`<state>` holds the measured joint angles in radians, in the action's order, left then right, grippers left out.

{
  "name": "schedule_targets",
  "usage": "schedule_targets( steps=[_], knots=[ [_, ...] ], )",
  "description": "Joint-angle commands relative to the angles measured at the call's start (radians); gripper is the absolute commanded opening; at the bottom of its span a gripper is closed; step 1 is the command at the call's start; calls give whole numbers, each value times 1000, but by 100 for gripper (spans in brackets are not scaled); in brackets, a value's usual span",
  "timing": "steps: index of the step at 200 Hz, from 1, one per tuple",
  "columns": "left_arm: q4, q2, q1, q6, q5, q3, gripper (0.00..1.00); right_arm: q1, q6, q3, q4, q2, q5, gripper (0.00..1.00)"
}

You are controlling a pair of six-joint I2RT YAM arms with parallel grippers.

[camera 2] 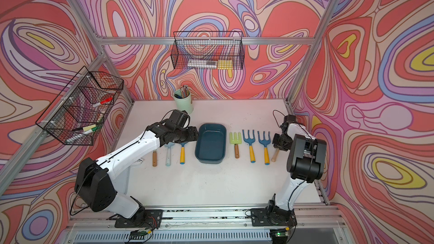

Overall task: Take the hand rake out of the storage box
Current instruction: Place the rake at the center of the board.

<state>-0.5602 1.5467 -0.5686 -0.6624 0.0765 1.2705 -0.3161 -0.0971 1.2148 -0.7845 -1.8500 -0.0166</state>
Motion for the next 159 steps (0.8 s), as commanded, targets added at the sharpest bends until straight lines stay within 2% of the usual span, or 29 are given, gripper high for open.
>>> schedule_targets(
  steps=[1, 36, 79, 159],
  knots=[
    [3, -26, 8, 4, 2, -18, 62, -6, -1, 24, -22, -24, 28, 34],
    [7, -35, 10, 1, 2, -26, 63, -6, -24, 25, -41, -23, 31, 33],
    [8, -38, 11, 3, 2, -26, 63, -6, -45, 8, -41, -22, 33, 24],
    [16, -32, 19, 4, 10, -36, 63, -6, 82, 74, -40, -65, 22, 21]
  ],
)
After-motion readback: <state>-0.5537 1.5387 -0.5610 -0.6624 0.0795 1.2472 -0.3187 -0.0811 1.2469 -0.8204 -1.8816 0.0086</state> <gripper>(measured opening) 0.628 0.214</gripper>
